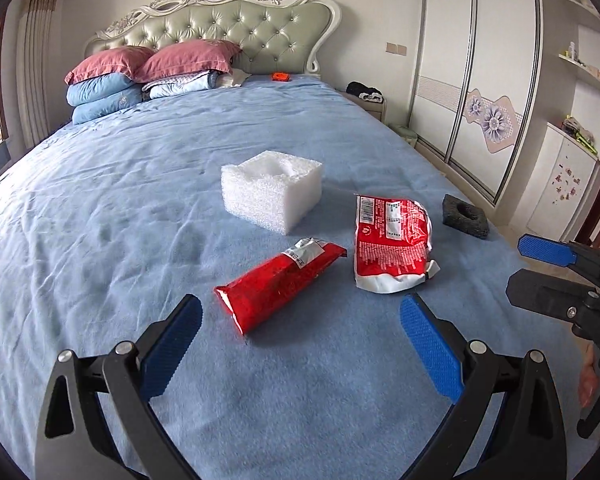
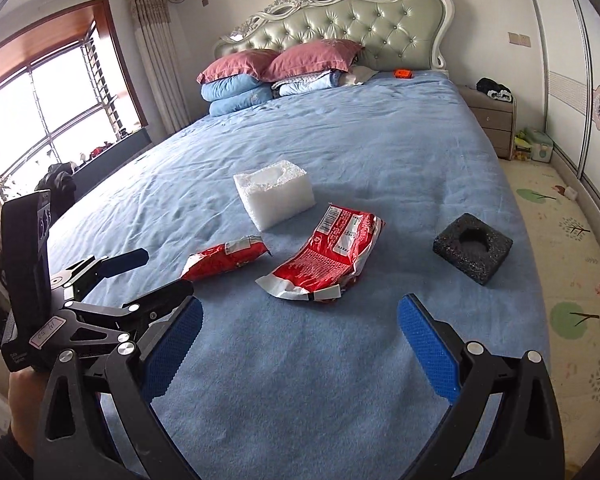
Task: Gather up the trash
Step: 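Move both grippers back over the bed toward the red wrappers, then grasp the red tube wrapper with the left gripper while the right grasps the red snack bag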
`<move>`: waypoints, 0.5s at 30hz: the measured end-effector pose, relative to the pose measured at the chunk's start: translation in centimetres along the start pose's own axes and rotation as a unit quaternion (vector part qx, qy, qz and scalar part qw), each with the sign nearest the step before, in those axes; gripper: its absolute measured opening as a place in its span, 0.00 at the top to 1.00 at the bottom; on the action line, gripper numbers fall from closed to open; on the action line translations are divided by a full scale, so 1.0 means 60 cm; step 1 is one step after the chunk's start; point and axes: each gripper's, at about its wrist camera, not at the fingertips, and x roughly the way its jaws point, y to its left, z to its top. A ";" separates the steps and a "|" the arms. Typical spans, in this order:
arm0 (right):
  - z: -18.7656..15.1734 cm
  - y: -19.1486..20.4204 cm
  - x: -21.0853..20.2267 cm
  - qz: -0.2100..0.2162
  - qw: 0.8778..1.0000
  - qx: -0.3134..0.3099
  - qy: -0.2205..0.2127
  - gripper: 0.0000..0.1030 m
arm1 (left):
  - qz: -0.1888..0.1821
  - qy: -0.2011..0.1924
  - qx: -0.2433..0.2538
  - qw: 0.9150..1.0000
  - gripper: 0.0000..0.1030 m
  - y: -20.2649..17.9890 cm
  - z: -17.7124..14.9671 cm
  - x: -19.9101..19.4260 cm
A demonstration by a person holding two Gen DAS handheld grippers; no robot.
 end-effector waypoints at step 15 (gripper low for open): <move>0.034 -0.056 0.095 0.035 0.997 0.049 0.051 0.08 | -0.049 0.062 0.035 0.996 0.55 0.020 0.021 0.117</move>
